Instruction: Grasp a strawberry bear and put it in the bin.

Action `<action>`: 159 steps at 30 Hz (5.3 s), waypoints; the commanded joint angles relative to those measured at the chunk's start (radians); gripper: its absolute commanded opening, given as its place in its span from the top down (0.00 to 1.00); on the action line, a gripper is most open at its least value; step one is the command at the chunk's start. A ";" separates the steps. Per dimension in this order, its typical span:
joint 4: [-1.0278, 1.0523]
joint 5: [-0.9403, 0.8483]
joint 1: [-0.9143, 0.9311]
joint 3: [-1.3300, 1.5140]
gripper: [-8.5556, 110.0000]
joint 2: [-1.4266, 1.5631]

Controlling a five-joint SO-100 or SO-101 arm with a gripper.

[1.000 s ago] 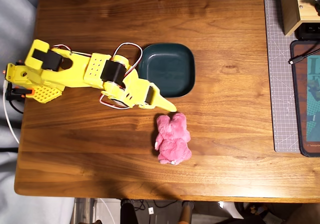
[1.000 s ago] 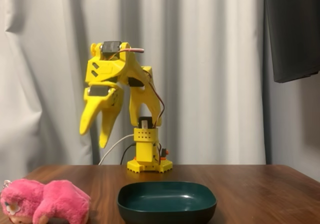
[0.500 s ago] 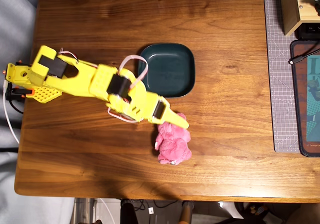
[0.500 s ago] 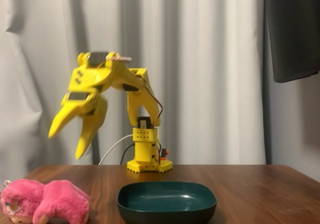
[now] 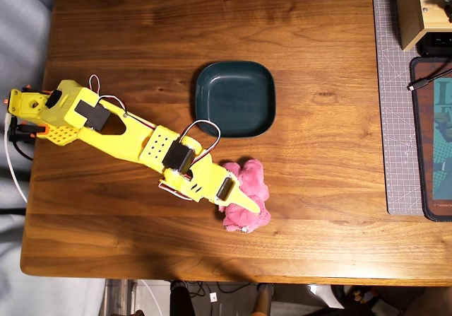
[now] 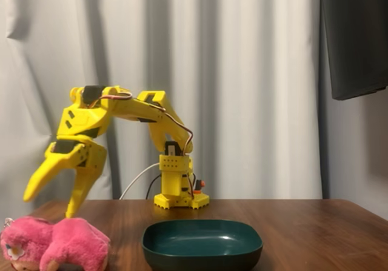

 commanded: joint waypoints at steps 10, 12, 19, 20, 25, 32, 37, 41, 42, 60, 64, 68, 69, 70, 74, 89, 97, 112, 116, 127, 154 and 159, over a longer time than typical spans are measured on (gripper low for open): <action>-0.026 0.018 0.063 -0.081 0.59 -0.014; -0.020 0.031 0.077 -0.077 0.59 -0.014; -0.055 0.052 0.095 -0.071 0.58 -0.025; -0.063 0.054 0.095 -0.071 0.58 -0.028; -0.064 0.055 0.091 -0.066 0.57 -0.038; -0.071 0.055 0.055 -0.057 0.57 -0.064; -0.071 0.055 0.021 -0.067 0.58 -0.069; -0.080 0.055 0.006 -0.071 0.58 -0.071; -0.080 0.055 0.002 -0.074 0.59 -0.071; -0.032 0.057 -0.026 -0.150 0.60 -0.127; -0.029 0.057 -0.020 -0.273 0.61 -0.213; 0.051 0.057 -0.014 -0.517 0.61 -0.357; 0.107 0.057 -0.009 -0.681 0.61 -0.443; 0.158 0.057 0.000 -0.887 0.62 -0.555; 0.196 0.057 0.032 -0.942 0.62 -0.606; 0.232 0.057 0.049 -0.943 0.67 -0.606; 0.256 0.046 0.029 -0.943 0.71 -0.606; 0.284 0.057 0.003 -0.943 0.93 -0.606; 0.322 0.057 0.011 -0.943 0.93 -0.594; 0.502 0.291 0.110 -0.940 0.93 -0.330; 0.503 0.325 0.347 -0.939 0.89 0.143; 0.503 0.325 0.394 -0.933 0.89 0.137</action>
